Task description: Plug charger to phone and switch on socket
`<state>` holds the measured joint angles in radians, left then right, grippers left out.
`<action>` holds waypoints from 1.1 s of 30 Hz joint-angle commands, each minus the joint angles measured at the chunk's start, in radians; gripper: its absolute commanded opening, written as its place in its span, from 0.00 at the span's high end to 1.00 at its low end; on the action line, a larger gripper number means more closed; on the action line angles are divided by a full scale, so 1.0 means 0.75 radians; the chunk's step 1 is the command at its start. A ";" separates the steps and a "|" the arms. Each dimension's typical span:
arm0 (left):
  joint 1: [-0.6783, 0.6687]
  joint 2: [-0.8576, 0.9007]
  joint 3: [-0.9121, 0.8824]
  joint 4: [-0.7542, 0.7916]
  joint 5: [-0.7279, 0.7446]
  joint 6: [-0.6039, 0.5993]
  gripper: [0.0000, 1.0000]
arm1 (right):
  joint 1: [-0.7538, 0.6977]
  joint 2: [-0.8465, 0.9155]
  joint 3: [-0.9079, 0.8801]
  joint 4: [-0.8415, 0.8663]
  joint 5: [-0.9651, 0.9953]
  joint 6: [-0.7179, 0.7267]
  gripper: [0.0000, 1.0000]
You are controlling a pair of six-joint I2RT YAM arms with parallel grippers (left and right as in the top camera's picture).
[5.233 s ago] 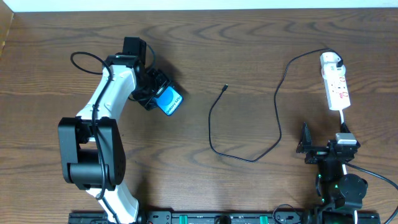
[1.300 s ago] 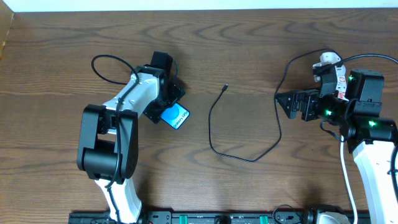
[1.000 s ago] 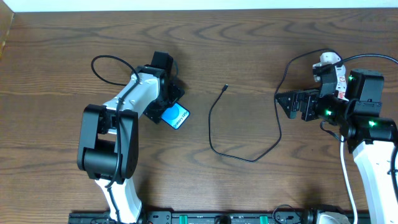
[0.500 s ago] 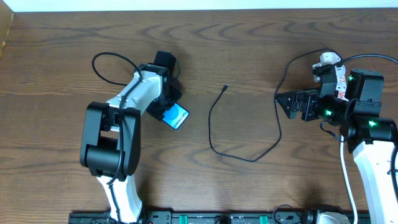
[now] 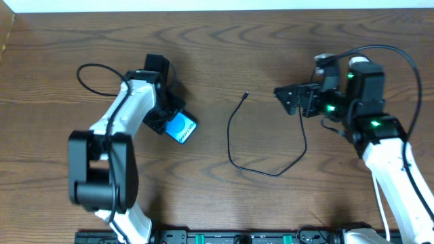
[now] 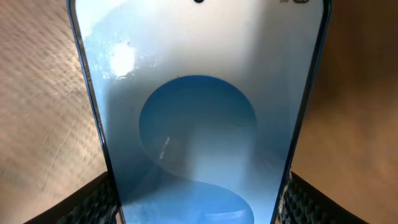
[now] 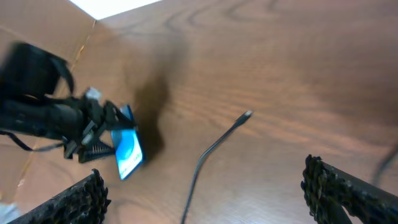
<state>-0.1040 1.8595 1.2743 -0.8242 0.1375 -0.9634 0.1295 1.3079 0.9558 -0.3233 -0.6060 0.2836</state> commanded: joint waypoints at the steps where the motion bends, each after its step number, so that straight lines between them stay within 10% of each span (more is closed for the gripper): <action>1: 0.022 -0.104 0.010 -0.002 0.066 0.022 0.33 | 0.080 0.072 0.071 0.008 0.005 0.117 0.01; 6: 0.027 -0.106 0.010 0.068 0.228 -0.030 0.33 | 0.189 0.205 0.092 0.122 0.051 0.511 0.01; 20: 0.027 -0.106 0.010 0.209 0.508 -0.180 0.33 | 0.650 0.375 0.092 0.332 0.427 0.650 0.21; 33: 0.027 -0.106 0.010 0.215 0.575 -0.200 0.34 | 0.658 0.527 0.093 0.526 0.398 0.708 0.23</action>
<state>-0.0875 1.7870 1.2739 -0.6682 0.5442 -1.1034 0.6468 1.7199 1.0088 0.0467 -0.3058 0.8066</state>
